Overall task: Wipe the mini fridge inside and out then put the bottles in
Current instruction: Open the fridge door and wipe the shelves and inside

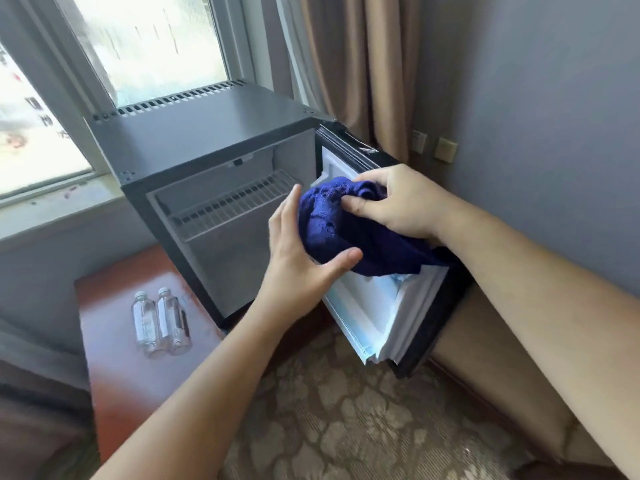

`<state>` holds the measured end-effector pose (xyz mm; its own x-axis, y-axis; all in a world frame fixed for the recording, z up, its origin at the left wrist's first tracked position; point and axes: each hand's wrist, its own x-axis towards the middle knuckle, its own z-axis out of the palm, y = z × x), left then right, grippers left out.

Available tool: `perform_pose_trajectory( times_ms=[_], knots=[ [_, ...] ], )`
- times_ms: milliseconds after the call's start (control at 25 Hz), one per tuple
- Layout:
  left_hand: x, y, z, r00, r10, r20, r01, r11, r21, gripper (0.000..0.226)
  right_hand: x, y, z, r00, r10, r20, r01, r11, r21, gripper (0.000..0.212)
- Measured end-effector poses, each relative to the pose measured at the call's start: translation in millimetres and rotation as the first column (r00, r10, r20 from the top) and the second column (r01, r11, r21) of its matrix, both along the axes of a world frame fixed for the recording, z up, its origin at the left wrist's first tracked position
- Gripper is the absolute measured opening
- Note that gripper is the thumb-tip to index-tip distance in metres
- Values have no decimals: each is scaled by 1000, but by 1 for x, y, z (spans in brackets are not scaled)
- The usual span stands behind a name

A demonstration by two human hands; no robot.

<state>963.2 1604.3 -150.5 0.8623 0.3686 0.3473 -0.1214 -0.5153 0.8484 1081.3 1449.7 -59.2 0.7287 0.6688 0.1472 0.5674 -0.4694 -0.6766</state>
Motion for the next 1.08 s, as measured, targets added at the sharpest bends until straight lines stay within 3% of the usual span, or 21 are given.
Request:
perform_pose_trajectory(
  times_ms=[120,200,320,400,480,520,680,760,880,960,1080],
  knots=[
    [35,-19,-5,986,-156,-57,143,972,-184,123,7,-16,-7,991,43,-125,-35,997,64,21],
    [54,-25,-16,989,-133,-61,114,963,-244,94,15,-26,-9,979,75,-188,-74,997,11,23],
    [71,-20,-43,991,-106,-79,67,917,-394,47,39,-45,0,969,141,-203,-189,951,-245,43],
    [80,-7,-52,994,-51,-98,10,923,-384,39,63,-53,13,999,40,-9,-41,976,-213,50],
    [96,8,-49,994,33,-102,-68,932,-356,41,88,-60,19,947,-163,276,196,976,-97,45],
    [106,15,-44,993,76,-90,-103,929,-354,43,100,-61,20,909,-237,344,290,951,-110,49],
    [150,28,-15,981,194,-11,-181,890,-419,53,121,-56,1,909,-334,249,410,824,-392,80],
    [163,18,-6,984,174,-26,-169,894,-415,65,124,-56,-8,896,-373,242,441,816,-374,86],
    [160,-8,-10,998,-25,-61,6,955,-297,96,128,-58,-12,897,-381,223,437,838,-327,87],
    [155,-18,-18,987,-151,-47,132,951,-280,98,130,-62,-15,900,-384,206,430,855,-288,82],
    [155,-18,-26,986,-160,-34,147,956,-253,90,132,-66,-15,906,-392,162,421,877,-234,82]
  ],
)
